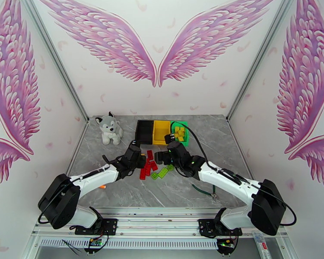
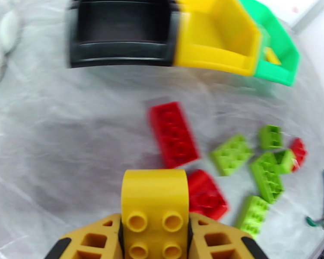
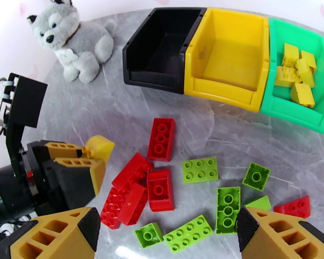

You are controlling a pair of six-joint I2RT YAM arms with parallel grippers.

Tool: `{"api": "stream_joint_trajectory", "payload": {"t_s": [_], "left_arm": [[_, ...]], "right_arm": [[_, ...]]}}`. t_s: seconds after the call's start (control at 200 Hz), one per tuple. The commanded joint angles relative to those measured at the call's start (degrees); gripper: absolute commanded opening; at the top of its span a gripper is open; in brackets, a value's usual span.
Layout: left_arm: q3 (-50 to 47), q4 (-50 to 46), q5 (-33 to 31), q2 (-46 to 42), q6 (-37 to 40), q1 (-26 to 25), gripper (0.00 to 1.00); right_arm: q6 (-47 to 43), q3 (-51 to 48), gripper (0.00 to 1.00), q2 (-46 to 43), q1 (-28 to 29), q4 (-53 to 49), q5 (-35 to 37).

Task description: Sort the legos into containers by color

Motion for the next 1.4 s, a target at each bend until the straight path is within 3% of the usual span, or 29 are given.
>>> {"api": "stream_joint_trajectory", "payload": {"t_s": [0.0, 0.1, 0.28, 0.42, 0.595, 0.785, 0.865, 0.935, 0.99, 1.07, 1.395], "left_arm": [[5.2, 6.1, 11.2, 2.8, 0.6, 0.8, 0.28], [9.7, 8.9, 16.4, 7.0, -0.3, 1.2, 0.28], [20.9, 10.9, 21.1, 15.7, -1.4, 1.2, 0.28], [32.0, 10.6, 22.6, 23.3, -1.7, 1.2, 0.28], [44.7, 10.3, 23.0, 33.2, -1.5, 1.3, 0.3], [61.1, 7.4, 25.9, 45.6, -3.0, 2.1, 0.34], [68.1, 4.6, 26.2, 50.3, -3.4, 2.2, 0.39], [72.3, 2.7, 25.8, 52.7, -3.5, 2.3, 0.56], [72.9, 2.7, 25.1, 53.0, -3.7, 2.4, 0.68], [71.3, 3.6, 24.9, 51.1, -3.7, 2.2, 0.74], [50.1, 4.3, 14.8, 29.4, -1.2, -1.0, 0.77]], "right_arm": [[2.7, -2.8, 0.9, -1.5, -3.3, 3.2, -6.3], [3.9, -4.6, 0.9, -3.2, -5.6, 3.8, -6.3], [6.3, -6.2, 0.9, -8.8, -6.7, -2.0, 6.5], [7.1, -10.3, 0.94, -17.4, -7.2, -1.5, 12.5], [6.2, -11.9, 0.97, -24.2, -7.3, -1.9, 15.4], [6.1, -11.5, 0.98, -24.2, -7.4, -2.3, 15.4], [6.1, -11.0, 0.98, -23.7, -7.4, -2.7, 15.4], [6.1, -11.0, 0.98, -23.6, -7.5, -2.7, 15.1], [6.1, -11.1, 0.98, -23.5, -7.6, -2.6, 14.9], [6.1, -11.1, 0.98, -23.5, -7.6, -2.6, 14.9], [6.5, -11.9, 0.98, -22.8, -7.7, -0.9, 12.3]]}}
